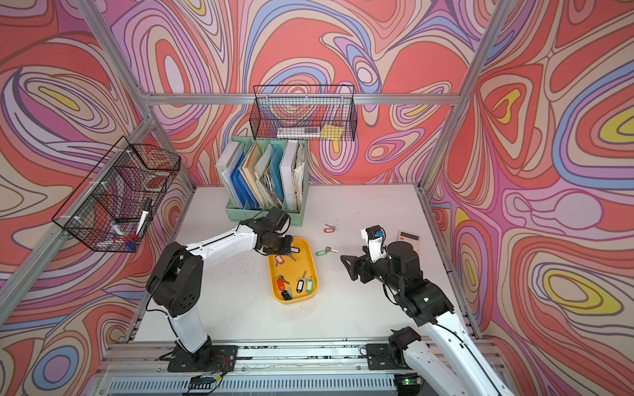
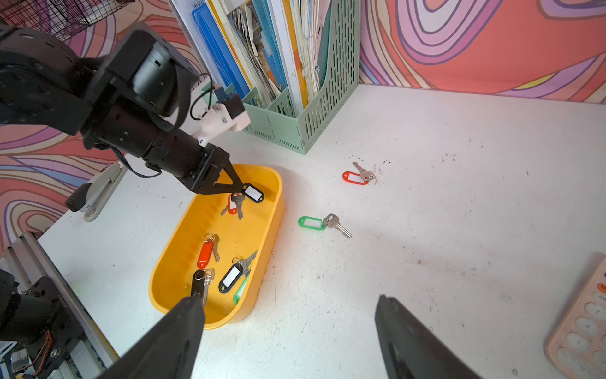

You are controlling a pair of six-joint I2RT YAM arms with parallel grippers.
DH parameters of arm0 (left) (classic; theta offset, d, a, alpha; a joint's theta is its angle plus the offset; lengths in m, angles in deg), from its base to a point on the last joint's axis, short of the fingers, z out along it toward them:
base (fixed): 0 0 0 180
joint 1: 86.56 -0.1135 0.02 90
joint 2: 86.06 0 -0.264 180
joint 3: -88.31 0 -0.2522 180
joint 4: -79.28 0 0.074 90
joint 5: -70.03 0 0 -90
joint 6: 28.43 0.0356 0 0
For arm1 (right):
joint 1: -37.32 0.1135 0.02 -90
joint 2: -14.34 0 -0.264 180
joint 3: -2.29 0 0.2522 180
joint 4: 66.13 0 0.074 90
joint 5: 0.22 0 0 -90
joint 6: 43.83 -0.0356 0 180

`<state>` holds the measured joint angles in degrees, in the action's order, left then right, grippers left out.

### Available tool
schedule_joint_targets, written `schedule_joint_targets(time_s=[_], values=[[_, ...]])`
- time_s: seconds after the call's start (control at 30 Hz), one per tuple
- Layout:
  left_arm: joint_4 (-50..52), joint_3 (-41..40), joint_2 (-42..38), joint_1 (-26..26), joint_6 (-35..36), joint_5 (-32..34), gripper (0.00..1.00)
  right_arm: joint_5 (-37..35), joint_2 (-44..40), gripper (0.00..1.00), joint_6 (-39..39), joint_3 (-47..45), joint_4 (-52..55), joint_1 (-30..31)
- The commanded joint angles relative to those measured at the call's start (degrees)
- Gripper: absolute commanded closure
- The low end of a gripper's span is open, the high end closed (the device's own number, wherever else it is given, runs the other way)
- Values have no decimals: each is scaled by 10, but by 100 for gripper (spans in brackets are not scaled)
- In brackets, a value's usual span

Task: Take the keys out of the storage box
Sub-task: Pick up the key from the storage box, then place the key at the center of the board.

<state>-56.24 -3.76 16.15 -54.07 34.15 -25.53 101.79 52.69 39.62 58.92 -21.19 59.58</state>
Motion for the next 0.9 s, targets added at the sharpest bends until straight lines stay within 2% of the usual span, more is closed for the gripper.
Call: schedule_joint_targets(time_s=[0.0, 0.2, 0.33, 0.53, 0.87], values=[[10, -2, -43, 13, 13, 21, 100, 0, -8, 14, -3, 5, -10, 1], [19, 40, -85, 67, 48, 47, 100, -1, -15, 14, -6, 4, -18, 0], [22, 72, -85, 105, 66, 41, 100, 1, -14, 14, -7, 4, -22, 1], [23, 103, -54, 145, 67, 33, 100, -2, -15, 14, -6, 5, -26, 1], [28, 136, 30, 157, 49, 8, 100, -15, -13, 14, 0, 3, -24, 0]])
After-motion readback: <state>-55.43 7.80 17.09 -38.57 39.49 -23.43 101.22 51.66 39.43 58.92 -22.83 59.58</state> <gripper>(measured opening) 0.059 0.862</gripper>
